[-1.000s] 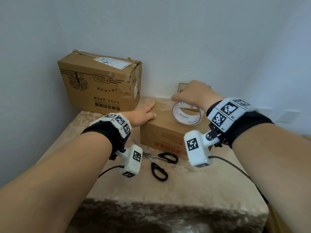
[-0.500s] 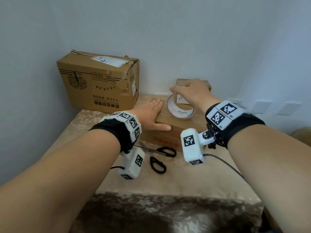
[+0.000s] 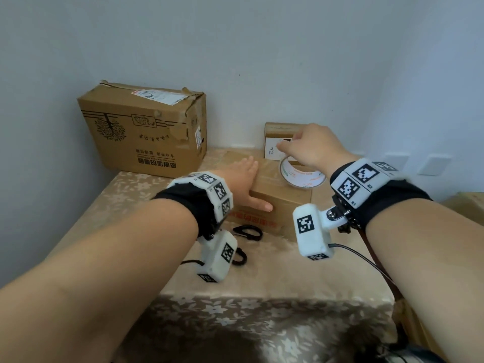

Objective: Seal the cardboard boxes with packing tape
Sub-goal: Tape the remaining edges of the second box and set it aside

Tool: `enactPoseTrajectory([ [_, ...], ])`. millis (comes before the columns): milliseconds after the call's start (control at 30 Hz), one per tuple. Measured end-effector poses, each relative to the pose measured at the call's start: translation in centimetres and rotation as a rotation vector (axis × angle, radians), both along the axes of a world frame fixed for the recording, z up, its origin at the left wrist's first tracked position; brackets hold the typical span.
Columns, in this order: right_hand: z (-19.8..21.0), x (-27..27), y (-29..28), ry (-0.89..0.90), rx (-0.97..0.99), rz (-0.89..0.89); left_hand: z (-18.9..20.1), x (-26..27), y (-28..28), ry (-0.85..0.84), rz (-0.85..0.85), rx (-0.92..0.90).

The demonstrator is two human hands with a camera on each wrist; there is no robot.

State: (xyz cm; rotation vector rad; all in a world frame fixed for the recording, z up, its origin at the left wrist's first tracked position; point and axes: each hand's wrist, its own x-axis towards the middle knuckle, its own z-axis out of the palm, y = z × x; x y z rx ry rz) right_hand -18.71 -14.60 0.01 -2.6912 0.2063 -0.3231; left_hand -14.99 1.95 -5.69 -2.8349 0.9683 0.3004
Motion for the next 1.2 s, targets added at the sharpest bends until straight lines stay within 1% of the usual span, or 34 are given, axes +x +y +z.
enactPoseTrajectory([
  [67,-0.1,0.0,0.2,-0.017,0.017,0.016,-0.3,-0.6,-0.8,-0.003,-0.031,-0.039],
  [133,0.0,-0.1,-0.2,-0.039,0.081,0.020,-0.4,-0.6,-0.7,0.001,-0.036,-0.070],
  [200,0.3,-0.4,-0.9,-0.025,0.095,0.022,-0.3,-0.4,-0.3,0.009,-0.038,-0.082],
  [367,1.0,-1.1,-1.6,0.042,-0.026,0.026,-0.2,-0.6,-0.3,0.015,-0.043,-0.096],
  [500,1.7,-2.0,-3.7,0.104,-0.225,-0.042,-0.2,-0.3,0.0,0.033,-0.030,-0.086],
  [600,1.3,-2.8,-5.5,0.168,-0.249,-0.045,-0.2,-0.3,0.0,0.038,-0.031,-0.087],
  [667,0.0,-3.1,-6.1,0.195,-0.211,-0.058,-0.2,-0.4,-0.1,0.034,-0.028,-0.084],
  [833,-3.1,-3.6,-6.8,0.199,-0.070,-0.099,0.0,-0.5,-0.2,0.032,-0.023,-0.080],
  [1033,-6.2,-4.2,-7.1,0.208,0.080,-0.090,-0.2,-0.4,-0.1,0.025,-0.037,-0.068],
  [1100,-7.1,-4.7,-6.8,0.181,0.201,-0.090,-0.3,-0.4,-0.1,0.018,-0.048,-0.070],
  [1167,-8.1,-5.2,-6.6,0.137,0.388,-0.124,-0.4,-0.5,-0.1,0.004,-0.046,-0.066],
  [1200,-8.5,-5.3,-6.6,0.105,0.450,-0.137,-0.4,-0.6,-0.1,-0.005,-0.034,-0.054],
])
